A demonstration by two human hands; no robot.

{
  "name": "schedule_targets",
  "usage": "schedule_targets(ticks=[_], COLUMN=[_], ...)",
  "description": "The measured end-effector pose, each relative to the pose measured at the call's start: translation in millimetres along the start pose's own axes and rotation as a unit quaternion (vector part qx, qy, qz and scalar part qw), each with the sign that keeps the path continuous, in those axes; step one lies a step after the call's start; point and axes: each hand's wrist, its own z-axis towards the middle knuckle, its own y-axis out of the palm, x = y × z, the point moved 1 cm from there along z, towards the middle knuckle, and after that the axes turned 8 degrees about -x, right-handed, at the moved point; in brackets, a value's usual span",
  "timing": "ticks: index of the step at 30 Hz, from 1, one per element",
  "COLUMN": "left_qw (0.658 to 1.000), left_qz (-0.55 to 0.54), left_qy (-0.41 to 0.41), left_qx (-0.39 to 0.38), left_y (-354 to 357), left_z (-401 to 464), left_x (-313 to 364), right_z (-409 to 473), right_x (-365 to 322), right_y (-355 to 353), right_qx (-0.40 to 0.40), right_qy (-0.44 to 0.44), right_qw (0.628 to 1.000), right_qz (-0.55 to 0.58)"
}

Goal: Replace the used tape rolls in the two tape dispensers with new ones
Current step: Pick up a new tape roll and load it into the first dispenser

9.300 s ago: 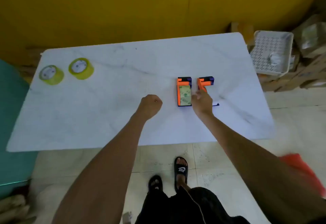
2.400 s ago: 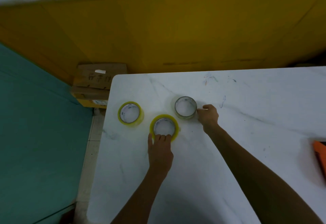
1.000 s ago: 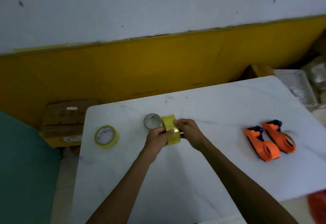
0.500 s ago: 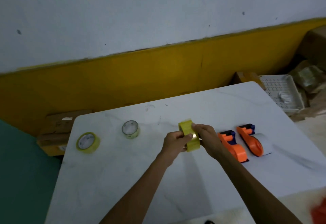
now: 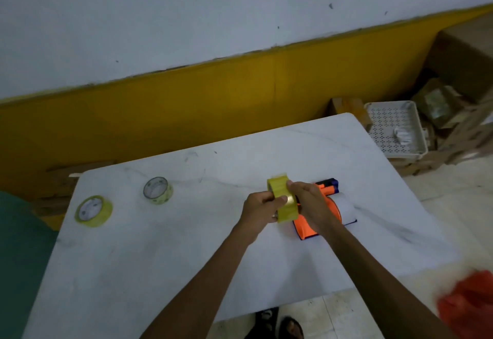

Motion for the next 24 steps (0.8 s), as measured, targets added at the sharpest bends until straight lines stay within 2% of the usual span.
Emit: schedule_targets(ticks=[12,16,18,22,24], left_qw=[0.997,0.996,0.998,0.981,0.971], left_qz=[-0.005,-0.004,-0.003,0.059,0.088], left_qy=[-0.018,-0.044,-0.049,-0.058,-0.101], left_qx=[-0.081,-0.082,-0.034,0.177,0.199], left_y=[52,65,67,58,59], left_z=[59,71,77,81,77], left_x=[3,-6,-13,-36,-55], right_z=[0,0,4,9,10], right_x=[-21,-15,-12,-10,-11], right_y=[-64,-82,-90,-105,-109], right_qx=[0.087,0.082,0.081,0.057,0.033], right_qy=[0.027,0.039,0.052,0.082,0.093], right_qw=[0.996,0.996,0.995,0.994,0.994], right_qz=[-0.019,-0.027,-0.040,-0.044,-0.049])
